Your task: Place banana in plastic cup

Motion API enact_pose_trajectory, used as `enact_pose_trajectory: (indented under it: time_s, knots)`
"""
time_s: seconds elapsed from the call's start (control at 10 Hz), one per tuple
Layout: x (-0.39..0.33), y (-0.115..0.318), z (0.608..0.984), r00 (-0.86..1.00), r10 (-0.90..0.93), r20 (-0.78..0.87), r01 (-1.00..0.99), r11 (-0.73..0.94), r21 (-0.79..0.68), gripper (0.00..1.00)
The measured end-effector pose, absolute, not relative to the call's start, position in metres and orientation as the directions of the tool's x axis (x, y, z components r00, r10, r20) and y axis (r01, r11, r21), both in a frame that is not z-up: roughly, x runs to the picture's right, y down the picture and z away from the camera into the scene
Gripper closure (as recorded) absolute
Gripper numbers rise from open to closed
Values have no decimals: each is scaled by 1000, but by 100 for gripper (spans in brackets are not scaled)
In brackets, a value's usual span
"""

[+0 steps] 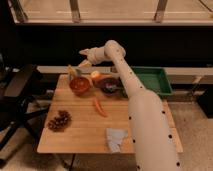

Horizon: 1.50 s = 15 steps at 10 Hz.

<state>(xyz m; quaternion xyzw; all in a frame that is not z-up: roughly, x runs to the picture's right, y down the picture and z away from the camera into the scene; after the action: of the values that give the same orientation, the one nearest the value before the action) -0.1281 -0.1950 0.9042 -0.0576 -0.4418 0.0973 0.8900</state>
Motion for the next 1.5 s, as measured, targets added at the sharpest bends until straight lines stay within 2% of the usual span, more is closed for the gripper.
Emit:
enact_pose_trajectory:
  time_s: [0.3, 0.7, 1.0, 1.5]
  knots:
    - [-133, -193, 906, 584, 208, 785, -105, 978, -181, 35]
    - [-182, -180, 919, 628, 55, 777, 32, 995, -96, 35]
    - [-181, -172, 928, 679, 2, 735, 69, 995, -66, 35]
    - [-184, -160, 938, 685, 42, 727, 54, 993, -107, 35]
